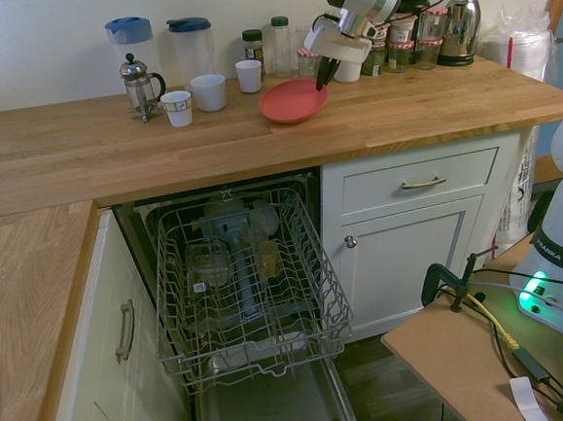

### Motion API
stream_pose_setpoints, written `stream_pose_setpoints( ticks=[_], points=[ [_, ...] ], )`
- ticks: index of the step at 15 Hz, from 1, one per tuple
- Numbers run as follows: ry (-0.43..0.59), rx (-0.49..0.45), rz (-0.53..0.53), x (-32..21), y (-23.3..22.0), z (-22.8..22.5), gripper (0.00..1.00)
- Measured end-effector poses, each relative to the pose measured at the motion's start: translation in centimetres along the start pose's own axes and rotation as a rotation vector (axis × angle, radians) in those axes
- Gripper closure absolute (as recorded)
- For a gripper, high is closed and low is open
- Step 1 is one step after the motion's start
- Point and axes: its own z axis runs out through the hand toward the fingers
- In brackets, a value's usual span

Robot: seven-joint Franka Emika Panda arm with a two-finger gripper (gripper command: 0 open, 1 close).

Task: Put the plate in the dishwasher

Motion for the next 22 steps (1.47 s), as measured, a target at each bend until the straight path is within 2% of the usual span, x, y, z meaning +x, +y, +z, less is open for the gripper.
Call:
stream_pose_setpoints(
  ticks=[4,8,11,14,17,19,22],
  points=[
    [0.089,-0.011,-0.198,-6.5,-4.6,-6.2,1.0],
    [0.247,-0.107,-0.437,-20.2,-8.5,-8.4,1.0],
    [0.382,-0.182,-0.602,-32.4,-8.7,-7.8,1.0],
    [0.53,-0.262,-0.751,-41.9,-7.7,-5.8,1.0],
    [0.68,-0.359,-0.87,-46.9,-6.0,-1.9,1.0],
    [0.707,-0.392,-0.905,-47.3,-5.9,-1.1,1.0],
    [0.763,-0.382,-1.065,-52.5,-7.8,2.1,1.0]
  ],
)
